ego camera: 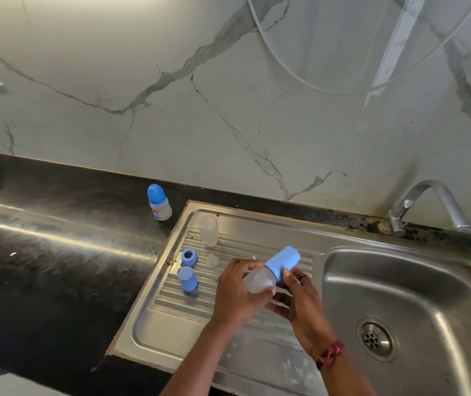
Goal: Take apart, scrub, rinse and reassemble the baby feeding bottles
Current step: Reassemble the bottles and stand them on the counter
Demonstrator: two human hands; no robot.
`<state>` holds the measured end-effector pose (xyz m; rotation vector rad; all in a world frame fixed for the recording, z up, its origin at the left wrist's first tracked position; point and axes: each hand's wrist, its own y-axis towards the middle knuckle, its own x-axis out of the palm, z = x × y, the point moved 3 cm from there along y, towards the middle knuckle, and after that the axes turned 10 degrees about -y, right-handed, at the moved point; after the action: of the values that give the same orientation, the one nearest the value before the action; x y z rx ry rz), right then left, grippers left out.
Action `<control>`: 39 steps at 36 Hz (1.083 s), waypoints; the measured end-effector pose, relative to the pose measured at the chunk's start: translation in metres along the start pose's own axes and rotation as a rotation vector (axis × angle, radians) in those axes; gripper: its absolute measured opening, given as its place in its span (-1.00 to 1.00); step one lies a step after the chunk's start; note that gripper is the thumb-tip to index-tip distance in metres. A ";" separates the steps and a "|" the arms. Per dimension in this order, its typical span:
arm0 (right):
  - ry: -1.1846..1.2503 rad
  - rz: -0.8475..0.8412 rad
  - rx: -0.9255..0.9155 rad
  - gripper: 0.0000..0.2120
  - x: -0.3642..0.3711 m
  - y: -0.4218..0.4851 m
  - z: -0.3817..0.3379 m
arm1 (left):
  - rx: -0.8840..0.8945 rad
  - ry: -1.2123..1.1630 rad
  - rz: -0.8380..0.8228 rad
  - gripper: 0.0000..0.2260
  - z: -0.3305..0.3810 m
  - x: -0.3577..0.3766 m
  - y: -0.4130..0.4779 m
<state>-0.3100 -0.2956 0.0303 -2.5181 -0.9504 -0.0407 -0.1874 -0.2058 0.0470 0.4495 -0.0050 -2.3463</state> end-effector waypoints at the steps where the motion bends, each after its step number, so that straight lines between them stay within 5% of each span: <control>1: -0.046 -0.048 0.004 -0.64 0.004 -0.003 0.002 | 0.003 0.003 0.010 -0.52 0.001 -0.002 -0.002; 12: -0.131 -0.211 -0.002 -0.75 0.026 -0.006 -0.004 | 0.088 0.043 0.034 -0.44 0.004 -0.021 -0.018; 22: -0.238 -0.087 -0.074 -0.69 0.053 0.005 -0.003 | -0.112 -0.247 0.353 -0.49 -0.020 -0.079 -0.036; 26: -0.302 -0.032 -0.130 -0.65 0.091 0.009 -0.007 | -0.212 -0.254 0.495 -0.81 -0.028 -0.123 -0.020; 29: -0.394 -0.028 -0.204 -0.63 0.125 0.016 -0.013 | -0.261 -0.272 0.616 -0.85 -0.042 -0.156 -0.013; 39: -0.736 -0.025 -0.409 -0.55 0.237 0.056 -0.007 | -0.425 -0.292 0.693 -0.80 -0.083 -0.245 0.015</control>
<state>-0.0928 -0.1888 0.0569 -2.9495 -1.3501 0.8100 0.0132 -0.0416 0.0489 -0.1051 0.1695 -1.6447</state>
